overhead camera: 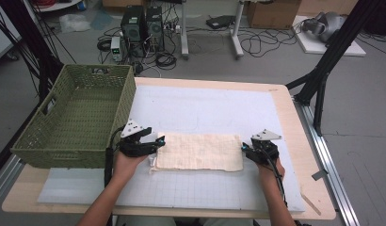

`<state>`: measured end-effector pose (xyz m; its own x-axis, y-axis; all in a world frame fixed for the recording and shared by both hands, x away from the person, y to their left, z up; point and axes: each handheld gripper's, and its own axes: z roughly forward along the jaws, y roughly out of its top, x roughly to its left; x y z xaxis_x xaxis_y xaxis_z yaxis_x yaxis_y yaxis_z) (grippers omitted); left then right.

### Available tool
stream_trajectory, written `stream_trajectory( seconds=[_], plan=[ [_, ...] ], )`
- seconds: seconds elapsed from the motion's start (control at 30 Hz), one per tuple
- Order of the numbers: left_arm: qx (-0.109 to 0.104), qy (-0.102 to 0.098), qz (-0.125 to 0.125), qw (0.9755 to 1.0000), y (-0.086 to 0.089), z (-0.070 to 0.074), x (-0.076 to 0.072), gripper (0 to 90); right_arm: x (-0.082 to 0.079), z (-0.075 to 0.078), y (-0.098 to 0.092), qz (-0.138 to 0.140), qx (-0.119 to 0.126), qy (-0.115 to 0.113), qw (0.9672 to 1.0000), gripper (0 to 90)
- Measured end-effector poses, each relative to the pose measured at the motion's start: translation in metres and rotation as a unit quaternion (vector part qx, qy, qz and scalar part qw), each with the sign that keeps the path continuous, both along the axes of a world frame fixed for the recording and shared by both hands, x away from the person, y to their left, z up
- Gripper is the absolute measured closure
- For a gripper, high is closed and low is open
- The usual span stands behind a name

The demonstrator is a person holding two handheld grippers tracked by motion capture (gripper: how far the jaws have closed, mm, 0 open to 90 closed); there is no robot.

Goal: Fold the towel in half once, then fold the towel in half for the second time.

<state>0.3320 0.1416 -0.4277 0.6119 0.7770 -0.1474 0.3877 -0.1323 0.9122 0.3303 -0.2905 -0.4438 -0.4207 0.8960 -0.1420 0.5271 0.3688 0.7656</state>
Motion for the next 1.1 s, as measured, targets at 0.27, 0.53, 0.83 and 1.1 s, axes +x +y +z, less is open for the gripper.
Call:
stream_trajectory(
  seconds=[0.27,0.53,0.83,1.1],
  plan=[
    [-0.023,-0.01,0.001,0.9997,0.003,0.002,-0.002,24.7,-0.022,0.019,-0.012,0.025,0.067,-0.029,0.997,43.0],
    [-0.043,-0.022,-0.015,0.9987,0.006,0.007,-0.007,18.5,-0.046,0.03,-0.02,0.064,0.101,-0.049,0.9916,21.2],
    [-0.046,-0.027,-0.023,0.9983,0.005,0.008,-0.007,18.6,-0.043,0.031,-0.017,0.081,0.086,-0.058,0.9913,11.5],
    [-0.045,-0.025,-0.02,0.9985,0.006,0.009,-0.007,18.6,-0.042,0.032,-0.017,0.081,0.09,-0.056,0.991,11.5]
  ],
)
